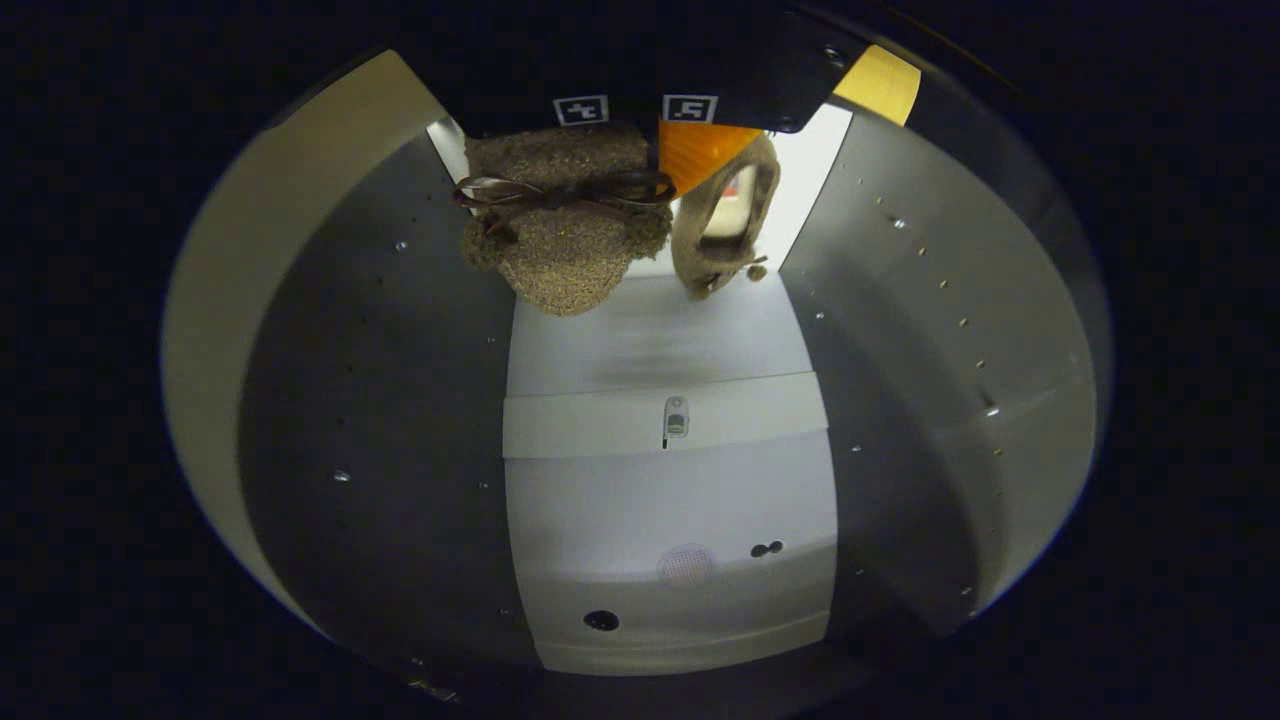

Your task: Open the shoe cabinet door, grab the shoes and put them into the shoe cabinet, then close the shoe cabinet door.

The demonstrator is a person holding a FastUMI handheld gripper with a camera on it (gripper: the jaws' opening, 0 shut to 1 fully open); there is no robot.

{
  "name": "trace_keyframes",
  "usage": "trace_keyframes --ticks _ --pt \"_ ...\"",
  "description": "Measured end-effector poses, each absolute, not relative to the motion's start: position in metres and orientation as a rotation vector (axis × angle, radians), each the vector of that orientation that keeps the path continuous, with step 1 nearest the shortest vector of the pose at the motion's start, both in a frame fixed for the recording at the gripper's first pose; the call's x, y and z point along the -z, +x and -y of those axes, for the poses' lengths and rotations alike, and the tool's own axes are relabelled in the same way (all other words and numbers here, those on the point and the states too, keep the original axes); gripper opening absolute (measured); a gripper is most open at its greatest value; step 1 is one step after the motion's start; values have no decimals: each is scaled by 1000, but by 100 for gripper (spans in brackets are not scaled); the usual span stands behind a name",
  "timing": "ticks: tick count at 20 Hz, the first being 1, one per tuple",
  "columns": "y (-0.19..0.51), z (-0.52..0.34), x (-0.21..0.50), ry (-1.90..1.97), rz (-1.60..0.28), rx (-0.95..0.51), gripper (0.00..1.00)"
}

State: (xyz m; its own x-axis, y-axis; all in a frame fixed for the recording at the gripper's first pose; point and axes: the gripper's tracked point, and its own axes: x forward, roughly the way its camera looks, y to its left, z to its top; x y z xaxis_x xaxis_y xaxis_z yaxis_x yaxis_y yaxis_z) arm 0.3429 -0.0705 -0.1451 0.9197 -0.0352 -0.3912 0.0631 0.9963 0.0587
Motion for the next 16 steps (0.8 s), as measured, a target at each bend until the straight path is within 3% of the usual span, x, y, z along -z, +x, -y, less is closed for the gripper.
trace_keyframes --ticks 9,16 --pt "438 96 169 167 -440 100 5" --pt "453 96 251 69 -646 71 5"
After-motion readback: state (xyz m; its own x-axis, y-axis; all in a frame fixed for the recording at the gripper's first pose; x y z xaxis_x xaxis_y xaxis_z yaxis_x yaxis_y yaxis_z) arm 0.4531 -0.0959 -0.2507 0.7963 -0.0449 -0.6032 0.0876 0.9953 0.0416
